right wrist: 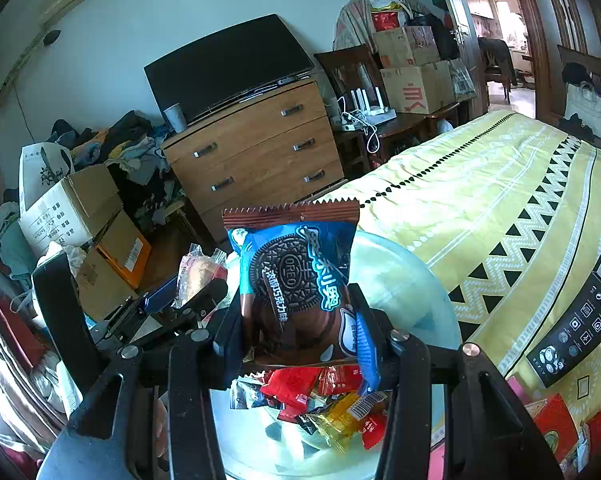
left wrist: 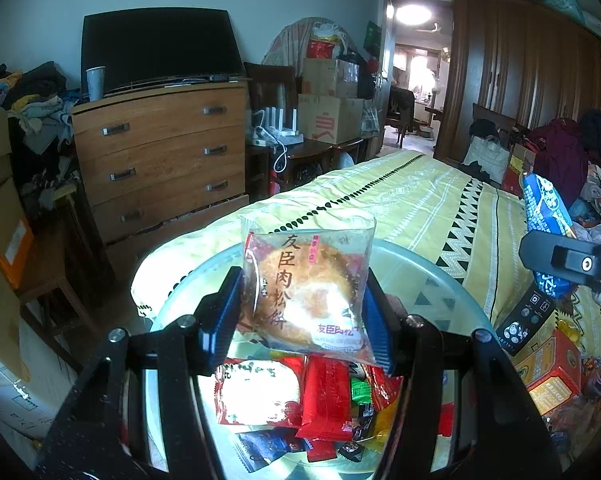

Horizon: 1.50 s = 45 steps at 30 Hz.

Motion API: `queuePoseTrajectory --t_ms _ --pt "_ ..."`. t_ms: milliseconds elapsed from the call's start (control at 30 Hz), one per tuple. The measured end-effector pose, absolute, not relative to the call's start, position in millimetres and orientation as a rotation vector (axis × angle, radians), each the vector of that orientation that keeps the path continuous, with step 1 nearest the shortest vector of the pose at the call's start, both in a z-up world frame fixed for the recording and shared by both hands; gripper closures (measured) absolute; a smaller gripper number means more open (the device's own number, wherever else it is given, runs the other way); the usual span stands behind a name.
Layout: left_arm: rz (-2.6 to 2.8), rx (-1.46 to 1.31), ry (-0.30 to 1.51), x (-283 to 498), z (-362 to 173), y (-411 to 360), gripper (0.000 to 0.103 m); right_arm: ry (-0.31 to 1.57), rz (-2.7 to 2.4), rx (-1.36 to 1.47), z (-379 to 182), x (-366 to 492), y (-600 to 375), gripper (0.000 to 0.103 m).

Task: Organize snacks
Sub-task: 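Open both grippers to drop the pastry and cookie packets into the bowl, then move both grippers back from the bowl to the snack pile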

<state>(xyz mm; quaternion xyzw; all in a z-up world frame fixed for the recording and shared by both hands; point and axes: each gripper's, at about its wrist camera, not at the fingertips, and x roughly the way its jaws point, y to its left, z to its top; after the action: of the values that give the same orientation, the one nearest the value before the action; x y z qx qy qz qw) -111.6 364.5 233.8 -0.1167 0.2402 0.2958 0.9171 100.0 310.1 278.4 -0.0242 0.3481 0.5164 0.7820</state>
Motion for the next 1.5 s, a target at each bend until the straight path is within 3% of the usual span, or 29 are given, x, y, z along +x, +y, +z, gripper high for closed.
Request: queuePoseTrajectory --t_ms 200,300,400,533,667,800,1067,1233,1367,1500 --pt "0.607 -0.246 0.510 -110.4 227.4 369.0 0.045 0.778 1.102 -0.057 269.0 106.7 317.3 0.053" --pt "0.613 -0.252 0.529 -108.2 224.1 371.2 0.041 0.801 1.078 -0.075 265.7 113.1 326.6 0.046" --pt "0.622 -0.259 0.527 -110.4 224.2 373.0 0.034 0.785 1.058 -0.057 268.5 117.2 322.0 0.034" --pt "0.634 -0.270 0.489 -117.1 231.3 372.2 0.020 0.743 1.056 -0.024 276.8 113.4 304.5 0.034" --pt "0.614 -0.271 0.459 -120.5 241.9 365.2 0.018 0.698 1.038 -0.004 271.4 94.2 258.9 0.028" --pt "0.514 -0.255 0.434 -120.2 250.7 335.1 0.017 0.731 0.945 -0.058 225.7 65.3 194.1 0.024" --pt "0.068 -0.118 0.472 -102.6 261.5 184.8 0.016 1.061 0.555 0.141 79.7 24.9 -19.7 0.024" --pt "-0.286 -0.114 0.665 -87.4 217.0 86.8 0.015 1.087 0.395 0.223 50.2 -7.8 -118.6 0.024" --pt "-0.450 -0.090 0.926 -47.9 134.8 30.3 0.017 1.072 0.362 0.278 38.8 -14.1 -155.4 0.024" --pt "-0.486 -0.031 0.999 -19.3 90.9 -1.8 0.017 1.058 0.380 0.324 31.8 -19.1 -167.0 0.025"
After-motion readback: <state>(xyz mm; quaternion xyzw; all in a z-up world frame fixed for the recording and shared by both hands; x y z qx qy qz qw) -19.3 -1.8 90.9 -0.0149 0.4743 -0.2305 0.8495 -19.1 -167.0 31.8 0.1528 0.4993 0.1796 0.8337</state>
